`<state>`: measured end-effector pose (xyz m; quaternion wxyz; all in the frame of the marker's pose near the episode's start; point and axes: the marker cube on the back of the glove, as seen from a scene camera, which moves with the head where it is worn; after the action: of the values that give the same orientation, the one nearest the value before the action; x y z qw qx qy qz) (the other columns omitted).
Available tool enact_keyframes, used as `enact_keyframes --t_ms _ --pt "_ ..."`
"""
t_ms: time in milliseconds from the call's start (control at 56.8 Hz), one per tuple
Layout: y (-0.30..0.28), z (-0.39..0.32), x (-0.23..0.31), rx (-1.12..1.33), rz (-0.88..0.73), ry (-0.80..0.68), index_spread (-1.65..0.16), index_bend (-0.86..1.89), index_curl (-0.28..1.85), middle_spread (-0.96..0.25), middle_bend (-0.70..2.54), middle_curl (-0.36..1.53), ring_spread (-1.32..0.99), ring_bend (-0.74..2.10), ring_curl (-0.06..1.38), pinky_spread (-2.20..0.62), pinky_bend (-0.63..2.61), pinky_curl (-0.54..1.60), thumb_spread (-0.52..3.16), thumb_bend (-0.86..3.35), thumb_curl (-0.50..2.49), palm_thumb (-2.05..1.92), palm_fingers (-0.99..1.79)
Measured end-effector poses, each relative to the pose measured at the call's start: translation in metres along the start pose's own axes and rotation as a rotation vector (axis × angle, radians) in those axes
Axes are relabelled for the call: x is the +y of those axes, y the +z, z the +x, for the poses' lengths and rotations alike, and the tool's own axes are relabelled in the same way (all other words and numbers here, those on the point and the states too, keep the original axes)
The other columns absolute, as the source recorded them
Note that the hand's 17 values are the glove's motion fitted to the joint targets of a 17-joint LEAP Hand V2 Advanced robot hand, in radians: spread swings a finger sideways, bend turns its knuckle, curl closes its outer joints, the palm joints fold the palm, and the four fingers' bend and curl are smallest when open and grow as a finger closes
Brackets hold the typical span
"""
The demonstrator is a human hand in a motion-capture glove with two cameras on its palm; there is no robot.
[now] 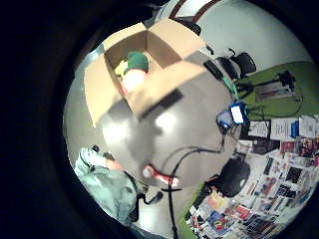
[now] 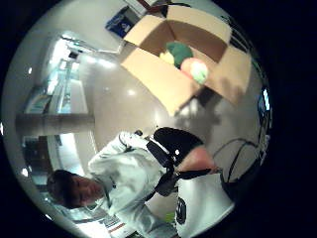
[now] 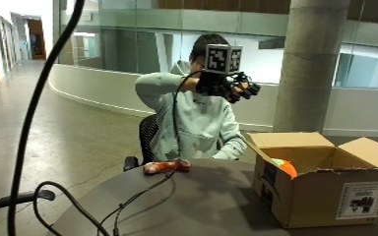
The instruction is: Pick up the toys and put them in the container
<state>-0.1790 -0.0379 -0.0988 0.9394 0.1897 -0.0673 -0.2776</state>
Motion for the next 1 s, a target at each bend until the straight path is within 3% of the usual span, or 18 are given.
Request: enact_keyframes --t_ms 211,440,563,704,1003 --pt "0.037 -0.011 0.114 -0.141 -0.173 0.038 -0.24 0.09 0.19 0.00 0.14 0.28 -0.02 0.16 0.27 -0.02 0.59 0.32 1.10 -0.02 0.39 0.10 -0.25" --pt "0.116 0.028 0.179 -0.208 -0.285 0.122 -0.25 0.11 0.19 0.00 0.14 0.27 -0.02 0.16 0.26 -0.02 0.56 0.33 1.09 -0.02 0.36 0.09 -0.24" --pt "0.158 0.009 0.216 -0.204 -0.392 0.138 -0.25 0.12 0.20 0.00 0.14 0.27 -0.02 0.15 0.24 -0.02 0.55 0.33 1.10 -0.02 0.35 0.11 -0.22" --pt "0.201 0.011 0.224 -0.136 -0.478 0.088 -0.25 0.21 0.24 0.01 0.11 0.25 -0.02 0.13 0.22 -0.02 0.52 0.33 1.11 0.00 0.35 0.18 -0.19" --pt "0.218 0.007 0.217 -0.111 -0.343 0.063 -0.27 0.63 0.43 -0.02 0.15 0.23 -0.05 0.16 0.18 -0.02 0.45 0.33 1.18 0.08 0.38 0.45 0.03"
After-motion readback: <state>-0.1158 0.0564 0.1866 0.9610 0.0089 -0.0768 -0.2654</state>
